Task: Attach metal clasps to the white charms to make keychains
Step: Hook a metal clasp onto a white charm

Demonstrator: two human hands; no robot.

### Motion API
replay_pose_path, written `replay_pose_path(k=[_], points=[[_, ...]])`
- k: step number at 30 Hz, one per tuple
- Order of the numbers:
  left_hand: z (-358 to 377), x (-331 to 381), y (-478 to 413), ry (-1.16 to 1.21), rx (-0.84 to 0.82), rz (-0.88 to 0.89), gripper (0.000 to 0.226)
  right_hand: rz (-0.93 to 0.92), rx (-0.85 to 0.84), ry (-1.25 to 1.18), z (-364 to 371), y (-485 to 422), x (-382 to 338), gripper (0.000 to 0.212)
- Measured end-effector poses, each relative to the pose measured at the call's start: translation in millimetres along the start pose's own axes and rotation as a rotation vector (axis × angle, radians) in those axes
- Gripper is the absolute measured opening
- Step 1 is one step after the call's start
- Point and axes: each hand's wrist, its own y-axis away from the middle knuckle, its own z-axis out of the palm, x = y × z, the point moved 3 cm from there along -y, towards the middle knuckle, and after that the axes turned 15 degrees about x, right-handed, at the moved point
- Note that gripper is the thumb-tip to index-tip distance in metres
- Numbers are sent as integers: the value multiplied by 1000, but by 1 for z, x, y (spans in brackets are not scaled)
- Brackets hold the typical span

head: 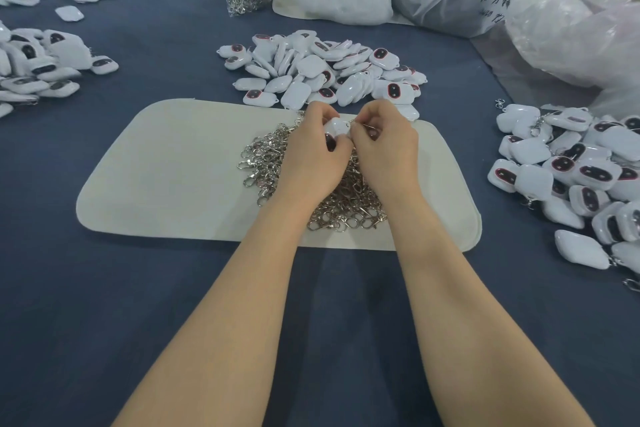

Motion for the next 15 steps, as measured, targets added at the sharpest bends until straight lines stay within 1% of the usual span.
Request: replay_pose_path(k=[3,8,15], points=[[-1,-1,-1,0,10,-14,20,-5,9,3,0,0,0,13],[0,-3,-2,-14,14,-28,23,-17,17,7,2,0,0,13],[-3,-2,-2,19,41,-32,22,-97,-27,102,5,2,-1,12]])
